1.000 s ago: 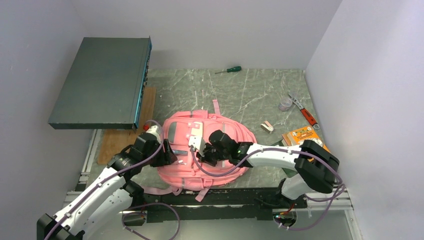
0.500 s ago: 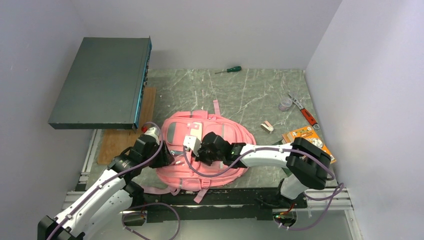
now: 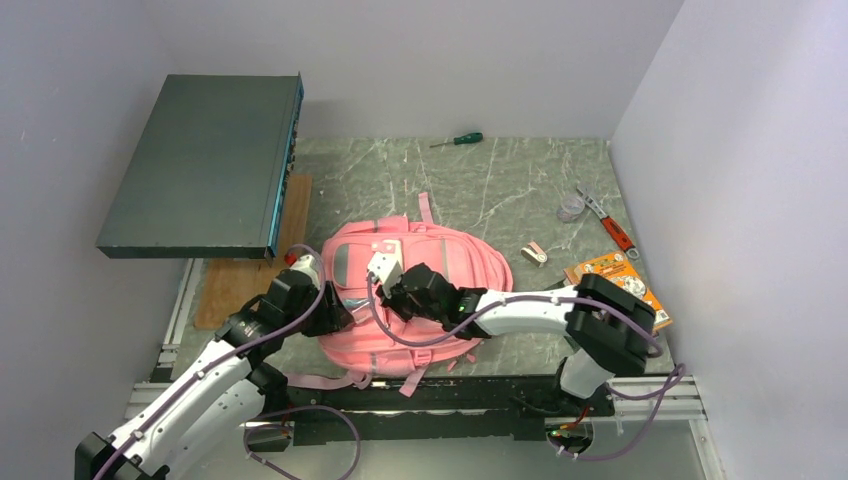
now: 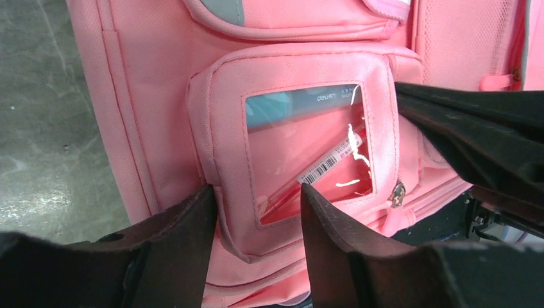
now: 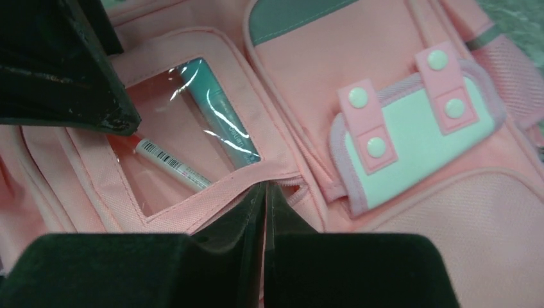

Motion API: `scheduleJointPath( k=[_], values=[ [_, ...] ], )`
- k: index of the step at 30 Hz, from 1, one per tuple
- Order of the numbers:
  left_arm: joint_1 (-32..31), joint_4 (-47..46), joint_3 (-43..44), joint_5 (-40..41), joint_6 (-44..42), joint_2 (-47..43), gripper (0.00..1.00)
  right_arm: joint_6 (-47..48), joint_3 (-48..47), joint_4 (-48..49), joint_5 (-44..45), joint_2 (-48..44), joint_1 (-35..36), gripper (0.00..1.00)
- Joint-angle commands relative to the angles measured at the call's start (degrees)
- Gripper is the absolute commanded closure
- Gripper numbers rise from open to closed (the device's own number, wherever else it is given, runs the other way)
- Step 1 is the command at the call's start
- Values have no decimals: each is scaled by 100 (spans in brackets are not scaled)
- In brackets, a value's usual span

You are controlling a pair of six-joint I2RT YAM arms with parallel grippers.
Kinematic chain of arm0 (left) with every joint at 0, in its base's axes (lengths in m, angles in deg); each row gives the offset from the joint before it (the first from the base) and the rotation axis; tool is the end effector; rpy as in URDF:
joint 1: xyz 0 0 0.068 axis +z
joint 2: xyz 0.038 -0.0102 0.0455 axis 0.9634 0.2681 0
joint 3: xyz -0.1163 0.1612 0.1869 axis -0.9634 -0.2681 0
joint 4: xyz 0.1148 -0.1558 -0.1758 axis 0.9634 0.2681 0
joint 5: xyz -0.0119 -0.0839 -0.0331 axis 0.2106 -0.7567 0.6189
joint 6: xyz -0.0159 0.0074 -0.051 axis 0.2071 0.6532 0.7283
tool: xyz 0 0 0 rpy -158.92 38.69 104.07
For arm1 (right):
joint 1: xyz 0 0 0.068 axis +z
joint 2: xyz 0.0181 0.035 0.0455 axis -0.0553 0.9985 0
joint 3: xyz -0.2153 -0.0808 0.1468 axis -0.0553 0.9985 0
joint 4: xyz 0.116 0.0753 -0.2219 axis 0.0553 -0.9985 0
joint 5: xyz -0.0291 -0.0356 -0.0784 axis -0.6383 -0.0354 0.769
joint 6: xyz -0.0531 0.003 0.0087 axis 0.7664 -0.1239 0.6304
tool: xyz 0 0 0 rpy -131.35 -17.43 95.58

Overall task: Pack the student bag
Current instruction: Place the stationery in the student bag.

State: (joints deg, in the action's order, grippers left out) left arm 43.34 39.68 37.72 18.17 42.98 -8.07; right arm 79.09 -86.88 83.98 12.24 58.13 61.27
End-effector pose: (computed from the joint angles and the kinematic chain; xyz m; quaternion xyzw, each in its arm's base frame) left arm 0.1168 -0.0733 0.2011 -0.0731 0.9227 -0.2488 0.2851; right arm 0.1472 0.3041 0.1899 -0.4702 0.7140 0.2439 0.4578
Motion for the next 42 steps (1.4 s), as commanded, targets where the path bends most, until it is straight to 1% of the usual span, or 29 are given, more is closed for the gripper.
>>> scheduleJointPath(
  k=[1, 3, 5, 7, 9, 11, 13, 15, 18, 21, 25, 27, 29, 31, 35, 38, 42],
  values=[
    [-92, -211, 6, -393, 204, -77, 45, -372, -78, -268, 627, -931, -20, 90],
    [-96, -228, -1, -376, 196, -53, 45, -383, 18, -782, 679, -1216, -94, 84],
    [-97, -237, -5, -366, 176, 1, 45, -540, 225, -1066, 629, -1534, -192, 77],
    [-97, -243, 2, -366, 162, 55, 45, -463, 485, -1211, 260, -1833, -343, 74],
    [-96, -256, -4, -348, 152, 76, 44, 220, 687, -1225, -303, -1981, -380, 74],
    [-97, -271, -20, -313, 158, 75, 44, 880, 842, -1135, -605, -1998, -391, 75],
    [-94, -290, -31, -316, 155, 75, 44, 1529, 991, -919, -760, -1928, -419, 76],
    [-96, -310, -32, -334, 139, 113, 44, 1906, 964, -751, -923, -1745, -469, 77],
    [-97, -253, 25, -331, 52, 188, 44, 1870, 709, -618, -1397, -1365, -590, 78],
    [-96, -202, 26, -300, 34, 170, 44, 1778, 705, -276, -1527, -1141, -591, 76],
    [-96, -216, -9, -279, 63, 85, 44, 2035, 677, 19, -1613, -938, -582, 74],
    [-97, -181, -3, -270, 46, 94, 44, 2192, 584, -73, -1701, -945, -582, 74],
    [-97, -166, -8, -261, 37, 91, 43, 2356, 533, -208, -2052, -1029, -616, 73],
    [-96, -199, -38, -264, 52, 76, 43, 2501, 462, -373, -2590, -1045, -743, 69],
    [-97, -208, -71, -254, 46, 45, 43, 2740, 110, -845, -3142, -832, -995, 67],
    [-96, -199, -99, -225, 48, -11, 43, 2719, -81, -1056, -3785, -577, -1279, 64],
    [-97, -148, -81, -193, 29, -57, 41, 2911, -263, -1333, -4076, -257, -1409, 63]
  ],
)
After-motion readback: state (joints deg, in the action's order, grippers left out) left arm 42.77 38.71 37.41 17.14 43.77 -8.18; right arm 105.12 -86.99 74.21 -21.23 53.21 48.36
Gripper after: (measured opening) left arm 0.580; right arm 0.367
